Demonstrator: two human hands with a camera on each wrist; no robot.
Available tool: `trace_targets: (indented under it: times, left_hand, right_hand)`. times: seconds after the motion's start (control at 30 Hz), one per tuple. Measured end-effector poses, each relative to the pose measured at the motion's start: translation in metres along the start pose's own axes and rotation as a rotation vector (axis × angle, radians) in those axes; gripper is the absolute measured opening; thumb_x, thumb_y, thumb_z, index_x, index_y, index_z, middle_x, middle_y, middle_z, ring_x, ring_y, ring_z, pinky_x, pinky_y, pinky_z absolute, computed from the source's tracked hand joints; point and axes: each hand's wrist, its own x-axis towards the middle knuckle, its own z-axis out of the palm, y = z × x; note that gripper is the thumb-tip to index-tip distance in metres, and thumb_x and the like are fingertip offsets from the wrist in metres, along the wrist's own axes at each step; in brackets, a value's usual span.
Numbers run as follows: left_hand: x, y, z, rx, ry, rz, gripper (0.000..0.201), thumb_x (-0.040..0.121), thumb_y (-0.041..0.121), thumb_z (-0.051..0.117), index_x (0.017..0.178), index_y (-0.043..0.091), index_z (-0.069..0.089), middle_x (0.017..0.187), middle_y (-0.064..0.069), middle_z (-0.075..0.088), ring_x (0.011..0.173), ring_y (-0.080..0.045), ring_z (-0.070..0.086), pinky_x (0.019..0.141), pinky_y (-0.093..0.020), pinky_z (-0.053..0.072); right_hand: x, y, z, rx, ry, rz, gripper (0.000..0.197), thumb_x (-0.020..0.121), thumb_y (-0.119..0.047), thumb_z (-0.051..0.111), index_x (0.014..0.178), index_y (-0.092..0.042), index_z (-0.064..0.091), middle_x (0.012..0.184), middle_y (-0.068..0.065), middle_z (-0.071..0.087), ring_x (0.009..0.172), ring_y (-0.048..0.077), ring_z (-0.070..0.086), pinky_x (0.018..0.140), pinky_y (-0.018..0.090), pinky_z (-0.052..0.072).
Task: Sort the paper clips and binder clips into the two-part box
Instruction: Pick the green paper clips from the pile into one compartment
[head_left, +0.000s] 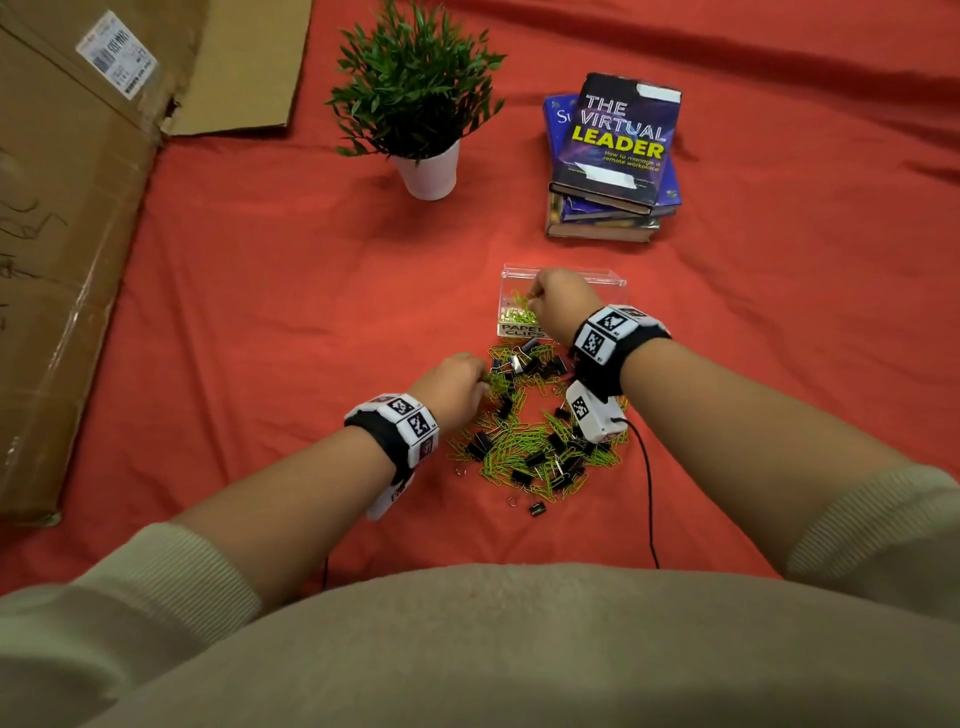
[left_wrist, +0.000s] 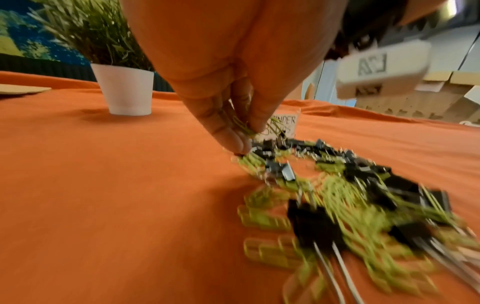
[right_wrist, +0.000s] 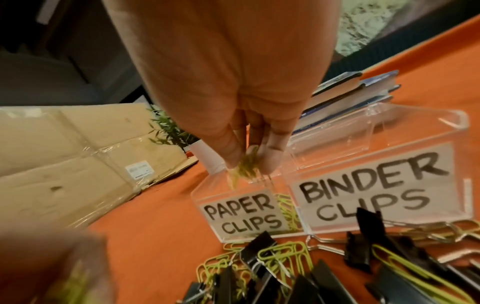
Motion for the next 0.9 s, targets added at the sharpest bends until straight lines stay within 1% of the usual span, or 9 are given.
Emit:
trace_targets:
  times: [0.1, 0.2, 0.27, 0.43, 0.5, 0.63, 0.73, 0.83, 0.9]
  left_hand:
    - [0.017, 0.008, -0.017, -0.019, 0.073, 0.03, 0.019, 0.096, 0.018, 0.049, 0.106, 0.006, 0.06, 0.104, -0.007, 0.056, 0.096, -0.02, 0.053, 0.081, -0.028, 0.04]
    - [0.041, 0.018, -0.033, -0.021, 0.131, 0.051, 0.017, 0.096, 0.017, 0.05, 0.105, 0.007, 0.061, 0.097, -0.002, 0.051, 0.094, -0.019, 0.052, 0.08, -0.025, 0.038]
    - [0.058, 0.025, -0.042, 0.003, 0.146, 0.057, 0.018, 0.096, 0.016, 0.049, 0.106, 0.005, 0.06, 0.102, -0.007, 0.054, 0.096, -0.023, 0.053, 0.083, -0.029, 0.041]
    - [0.091, 0.037, -0.043, 0.134, 0.08, 0.012, 0.022, 0.095, 0.018, 0.051, 0.108, 0.003, 0.06, 0.128, -0.017, 0.055, 0.109, -0.031, 0.057, 0.093, -0.041, 0.049]
    - [0.092, 0.039, -0.039, 0.201, 0.065, -0.008, 0.022, 0.094, 0.017, 0.053, 0.11, 0.004, 0.061, 0.126, -0.017, 0.057, 0.109, -0.031, 0.057, 0.091, -0.042, 0.05]
    - [0.078, 0.038, -0.029, 0.151, 0.158, 0.032, 0.028, 0.093, 0.021, 0.055, 0.119, 0.012, 0.061, 0.129, -0.01, 0.052, 0.121, -0.027, 0.047, 0.103, -0.042, 0.043]
    - [0.051, 0.031, -0.021, 0.065, 0.199, 0.03, 0.018, 0.091, 0.022, 0.056, 0.107, 0.015, 0.061, 0.11, -0.001, 0.053, 0.104, -0.018, 0.05, 0.089, -0.032, 0.045]
    - [0.023, 0.018, -0.005, 0.072, 0.069, -0.016, 0.007, 0.089, 0.017, 0.053, 0.09, 0.017, 0.06, 0.096, 0.0, 0.055, 0.092, -0.02, 0.056, 0.081, -0.034, 0.051]
    - [0.006, 0.005, 0.006, 0.089, -0.033, -0.062, 0.008, 0.087, 0.017, 0.053, 0.089, 0.018, 0.06, 0.096, 0.0, 0.057, 0.092, -0.021, 0.058, 0.081, -0.036, 0.052]
  right_hand:
    - [-0.011, 0.006, 0.003, 0.011, 0.095, -0.056, 0.025, 0.092, -0.009, 0.053, 0.115, -0.005, 0.061, 0.124, 0.013, 0.057, 0.107, 0.025, 0.058, 0.094, 0.031, 0.048]
    - [-0.038, 0.018, 0.009, 0.096, 0.151, -0.065, 0.017, 0.092, -0.009, 0.052, 0.105, -0.007, 0.062, 0.112, 0.009, 0.059, 0.087, 0.018, 0.059, 0.075, 0.023, 0.05]
    - [-0.059, 0.028, 0.021, 0.117, 0.082, -0.058, 0.015, 0.091, -0.009, 0.051, 0.1, -0.008, 0.063, 0.102, 0.006, 0.063, 0.078, 0.015, 0.059, 0.069, 0.021, 0.049]
    - [-0.097, 0.042, 0.063, -0.05, -0.182, -0.207, 0.019, 0.089, -0.017, 0.056, 0.105, -0.01, 0.064, 0.108, 0.005, 0.055, 0.101, 0.019, 0.055, 0.084, 0.025, 0.046]
    - [-0.103, 0.043, 0.074, -0.106, -0.189, -0.251, 0.031, 0.087, -0.021, 0.059, 0.115, -0.008, 0.059, 0.114, 0.007, 0.052, 0.11, 0.021, 0.049, 0.094, 0.028, 0.043]
    - [-0.108, 0.045, 0.086, -0.264, -0.152, -0.298, 0.054, 0.085, -0.033, 0.063, 0.13, -0.008, 0.049, 0.125, 0.008, 0.046, 0.119, 0.025, 0.041, 0.106, 0.039, 0.034]
    - [-0.11, 0.047, 0.093, -0.356, -0.155, -0.319, 0.059, 0.086, -0.036, 0.06, 0.136, -0.008, 0.044, 0.132, 0.01, 0.041, 0.125, 0.028, 0.037, 0.109, 0.04, 0.026]
    - [-0.11, 0.047, 0.097, -0.362, -0.131, -0.334, 0.052, 0.088, -0.03, 0.059, 0.133, -0.007, 0.046, 0.13, 0.011, 0.043, 0.123, 0.03, 0.039, 0.107, 0.039, 0.027]
    - [-0.111, 0.047, 0.098, -0.349, -0.116, -0.354, 0.04, 0.091, -0.023, 0.056, 0.126, -0.006, 0.051, 0.125, 0.011, 0.046, 0.118, 0.029, 0.043, 0.103, 0.038, 0.03]
